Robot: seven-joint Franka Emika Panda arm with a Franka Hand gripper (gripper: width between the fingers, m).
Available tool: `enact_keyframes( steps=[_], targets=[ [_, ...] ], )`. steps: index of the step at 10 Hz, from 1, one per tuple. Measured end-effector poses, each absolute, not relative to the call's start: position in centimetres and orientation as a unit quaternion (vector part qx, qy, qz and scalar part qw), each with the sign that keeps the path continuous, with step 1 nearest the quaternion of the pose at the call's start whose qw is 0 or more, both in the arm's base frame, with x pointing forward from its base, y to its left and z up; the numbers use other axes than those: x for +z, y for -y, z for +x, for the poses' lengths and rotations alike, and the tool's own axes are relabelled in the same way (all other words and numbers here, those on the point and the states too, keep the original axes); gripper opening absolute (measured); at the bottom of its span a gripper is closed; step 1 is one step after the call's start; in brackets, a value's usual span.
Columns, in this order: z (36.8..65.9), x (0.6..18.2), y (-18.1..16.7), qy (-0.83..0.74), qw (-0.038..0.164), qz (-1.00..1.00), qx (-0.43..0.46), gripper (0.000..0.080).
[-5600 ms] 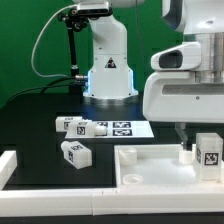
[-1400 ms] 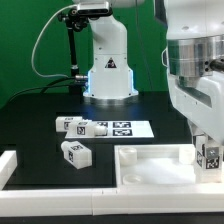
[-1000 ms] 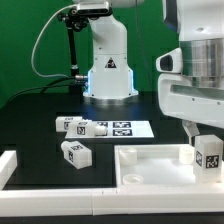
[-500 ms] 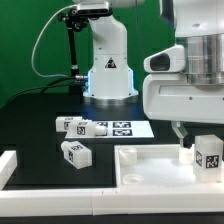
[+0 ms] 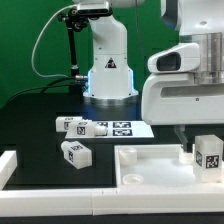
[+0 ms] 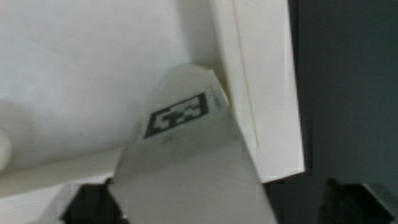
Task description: Assemble one leg
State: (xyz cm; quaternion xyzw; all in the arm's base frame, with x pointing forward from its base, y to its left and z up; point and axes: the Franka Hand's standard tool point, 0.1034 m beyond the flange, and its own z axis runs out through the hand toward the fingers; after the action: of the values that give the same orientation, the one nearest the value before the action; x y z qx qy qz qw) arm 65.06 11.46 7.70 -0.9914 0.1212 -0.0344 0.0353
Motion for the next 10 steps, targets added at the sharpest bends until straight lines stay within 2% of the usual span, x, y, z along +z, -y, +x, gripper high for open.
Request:
enact_keyframes(
  steps=[2, 5, 10],
  targets=[
    [65.1, 7.7, -11.3, -0.158, 0.036, -0.986, -0.034, 0.0299],
    [65.9, 7.2, -9.2, -0.270, 0.031, -0.962, -0.039, 0.0288],
    [65.9, 7.2, -9.2, -0.270, 0.031, -0.962, -0.039, 0.0288]
  ],
)
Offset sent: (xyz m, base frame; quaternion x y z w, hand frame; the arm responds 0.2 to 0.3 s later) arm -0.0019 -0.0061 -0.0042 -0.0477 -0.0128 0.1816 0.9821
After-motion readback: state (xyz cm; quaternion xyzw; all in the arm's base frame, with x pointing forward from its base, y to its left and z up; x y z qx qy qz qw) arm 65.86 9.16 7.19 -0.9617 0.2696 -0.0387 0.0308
